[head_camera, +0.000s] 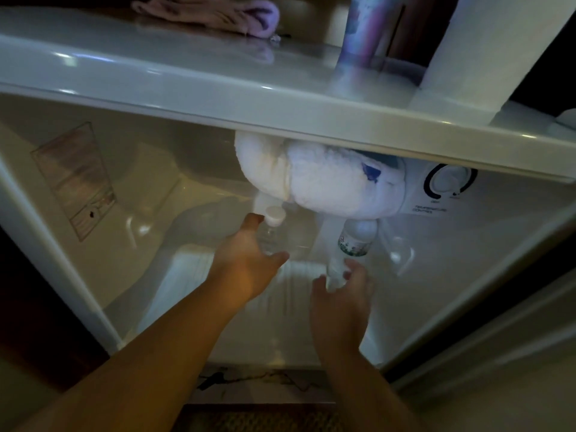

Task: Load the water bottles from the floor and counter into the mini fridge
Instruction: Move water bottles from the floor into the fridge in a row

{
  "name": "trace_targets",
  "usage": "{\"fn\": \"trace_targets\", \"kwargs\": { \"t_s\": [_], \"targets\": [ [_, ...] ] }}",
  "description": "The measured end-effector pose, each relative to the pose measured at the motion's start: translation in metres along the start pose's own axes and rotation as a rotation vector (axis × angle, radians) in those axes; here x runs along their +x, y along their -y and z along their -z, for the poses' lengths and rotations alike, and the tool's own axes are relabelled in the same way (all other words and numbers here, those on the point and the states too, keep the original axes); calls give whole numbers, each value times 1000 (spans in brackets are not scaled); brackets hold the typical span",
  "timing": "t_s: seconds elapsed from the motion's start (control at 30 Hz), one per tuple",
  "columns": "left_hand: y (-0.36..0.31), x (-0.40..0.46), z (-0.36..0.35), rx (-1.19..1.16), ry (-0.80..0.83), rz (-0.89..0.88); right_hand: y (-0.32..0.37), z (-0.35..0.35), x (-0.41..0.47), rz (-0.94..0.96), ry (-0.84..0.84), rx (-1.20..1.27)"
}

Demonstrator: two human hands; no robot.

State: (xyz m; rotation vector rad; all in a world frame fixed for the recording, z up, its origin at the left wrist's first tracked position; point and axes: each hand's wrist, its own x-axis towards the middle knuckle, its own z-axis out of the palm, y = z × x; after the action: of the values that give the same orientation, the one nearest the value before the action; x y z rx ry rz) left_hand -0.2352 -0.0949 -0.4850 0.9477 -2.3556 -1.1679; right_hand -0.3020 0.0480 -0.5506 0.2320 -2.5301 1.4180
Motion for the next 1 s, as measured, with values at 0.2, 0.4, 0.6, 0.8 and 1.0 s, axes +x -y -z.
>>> {"fn": "trace_targets", "kwargs": {
  "t_s": [0.2, 0.4, 0.6, 0.8, 1.0],
  "targets": [
    [-22, 23, -27, -13, 31, -75, -26, 7, -15, 77, 311, -385],
    [-50, 45, -53, 17, 99, -57, -12, 7, -19, 181, 582, -577],
    [-61, 55, -73, 40, 96, -74, -33, -1, -30, 265, 872, -679],
    [-63, 52, -81, -4, 99, -81, -47, -7, -40, 281, 931, -756],
    [-62, 47, -75, -98, 97, -69, -57, -14, -47, 307, 943, -788]
  ]
}}
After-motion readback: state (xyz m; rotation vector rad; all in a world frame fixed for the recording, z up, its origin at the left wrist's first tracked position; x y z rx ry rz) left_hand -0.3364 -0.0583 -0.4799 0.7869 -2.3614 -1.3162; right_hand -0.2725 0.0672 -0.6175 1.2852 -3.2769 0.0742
